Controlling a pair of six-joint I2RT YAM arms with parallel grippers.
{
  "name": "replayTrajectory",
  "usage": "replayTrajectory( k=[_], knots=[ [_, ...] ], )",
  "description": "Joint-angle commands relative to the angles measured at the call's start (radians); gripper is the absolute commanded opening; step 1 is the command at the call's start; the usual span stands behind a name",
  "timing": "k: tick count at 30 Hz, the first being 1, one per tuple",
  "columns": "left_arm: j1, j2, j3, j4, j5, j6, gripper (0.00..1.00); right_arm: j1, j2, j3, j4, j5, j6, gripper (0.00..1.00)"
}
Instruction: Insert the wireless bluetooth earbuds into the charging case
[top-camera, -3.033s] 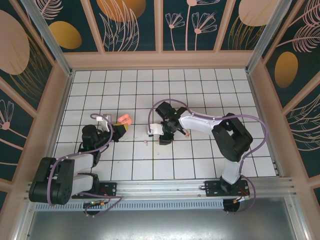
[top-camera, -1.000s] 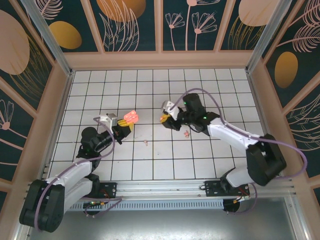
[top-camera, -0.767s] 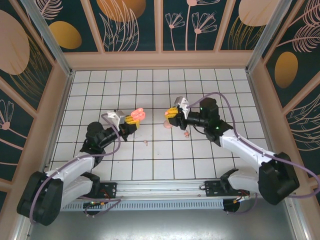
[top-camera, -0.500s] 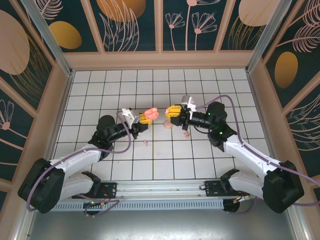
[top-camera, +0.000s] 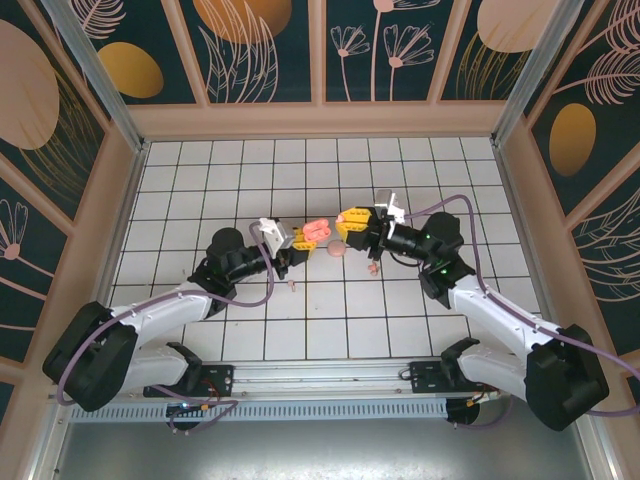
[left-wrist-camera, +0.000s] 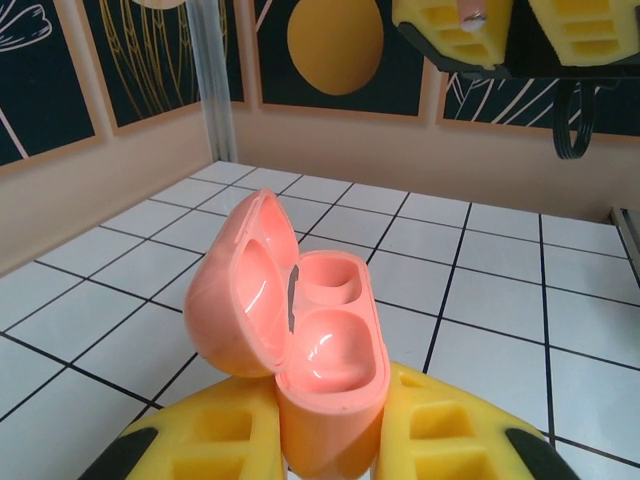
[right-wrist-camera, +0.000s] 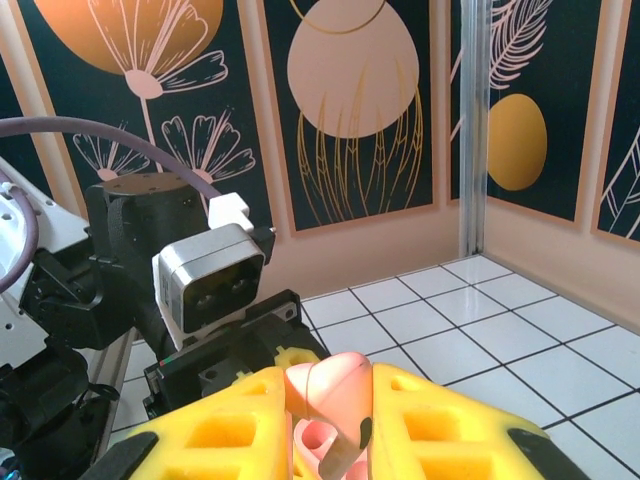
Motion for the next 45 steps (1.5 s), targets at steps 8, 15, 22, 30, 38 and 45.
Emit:
replayTrajectory(
  k=[8,15,22,30,38,45],
  knots=[
    [-0.014,0.011,0.043,0.091,0.001,-0.034,0.06,0.0,0.036,-0.019,0.099,0.036,0.04,0.21],
    [-0.018,0.011,0.049,0.088,-0.001,-0.036,0.06,0.01,0.069,-0.007,0.101,0.028,0.043,0.21],
    [-0.024,0.014,0.057,0.073,0.011,-0.026,0.06,0.055,0.095,0.017,0.107,0.002,0.006,0.21],
    [-0.03,0.008,0.063,0.077,0.004,-0.028,0.06,0.083,0.14,0.03,0.143,0.026,0.005,0.21],
    [-0.031,0.012,0.067,0.081,0.009,-0.036,0.06,0.109,0.172,0.038,0.185,0.042,0.011,0.21],
    [-0.032,0.014,0.071,0.084,0.01,-0.042,0.06,0.121,0.198,0.044,0.21,0.05,0.015,0.21]
  ],
)
